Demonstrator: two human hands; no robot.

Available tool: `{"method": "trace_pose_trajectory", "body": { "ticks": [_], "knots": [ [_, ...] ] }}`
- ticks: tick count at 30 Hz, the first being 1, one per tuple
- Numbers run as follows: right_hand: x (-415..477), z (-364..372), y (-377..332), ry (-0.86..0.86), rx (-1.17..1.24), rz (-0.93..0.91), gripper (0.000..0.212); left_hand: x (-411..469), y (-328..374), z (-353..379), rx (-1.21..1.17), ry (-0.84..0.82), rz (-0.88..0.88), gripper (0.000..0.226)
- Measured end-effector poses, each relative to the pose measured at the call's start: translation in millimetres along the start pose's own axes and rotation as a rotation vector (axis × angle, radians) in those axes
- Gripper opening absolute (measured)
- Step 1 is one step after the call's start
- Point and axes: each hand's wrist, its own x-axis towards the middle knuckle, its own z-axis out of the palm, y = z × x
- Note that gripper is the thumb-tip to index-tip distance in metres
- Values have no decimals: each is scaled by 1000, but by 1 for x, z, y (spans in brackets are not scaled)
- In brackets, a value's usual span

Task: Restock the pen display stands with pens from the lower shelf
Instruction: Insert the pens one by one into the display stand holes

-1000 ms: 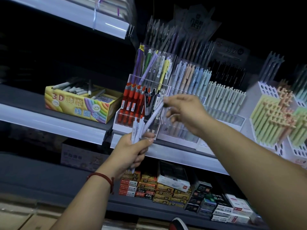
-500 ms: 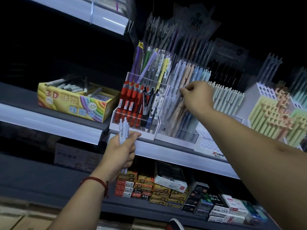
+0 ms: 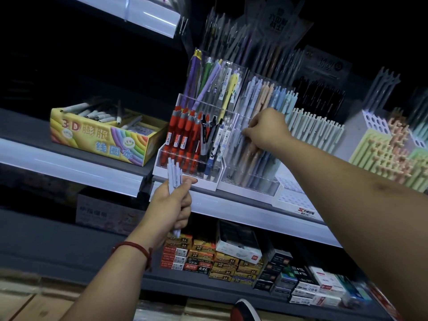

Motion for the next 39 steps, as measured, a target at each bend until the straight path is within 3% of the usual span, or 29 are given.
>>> {"method": "trace_pose_trajectory", "body": {
  "ticks": [5, 9, 10, 12, 14, 16, 22, 24, 26, 31, 36, 39],
  "knots": [
    [3, -3, -9, -48, -168, -50, 9, 0, 1, -1, 9, -6, 0, 23],
    [2, -1, -14, -17, -261, -61, 28, -1, 3, -1, -13, -30, 6, 23],
    [0, -1, -16, 6, -279, -84, 28, -2, 4, -1, -27, -53, 4, 23],
    [-15, -3, -21, 71, -271, -131, 7, -4, 8, 0, -65, -119, -7, 23],
    [-33, -2, -27, 84, -170, -217, 19, -6, 12, 3, -97, -197, -23, 24],
    [-52, -3, -33, 12, -29, -254, 18, -9, 16, 7, -127, -262, -44, 27],
    [-87, -12, -31, -314, 487, -77, 17, -15, 20, 24, -177, -321, -73, 24],
    [-97, -10, -28, -529, 562, -109, 19, -18, 20, 29, -168, -349, -72, 10],
    [-102, -4, -25, -607, 578, -130, 22, -21, 20, 34, -144, -370, -86, 9],
    [-103, -5, -16, -538, 756, -51, 14, -25, 23, 39, -124, -371, -65, 6],
    [-87, -30, -3, -47, 864, 90, 5, -21, 24, 38, 8, -247, -46, 30],
    [-68, -41, 6, 210, 740, 99, 7, -16, 18, 30, 45, -174, -43, 30]
  ]
}}
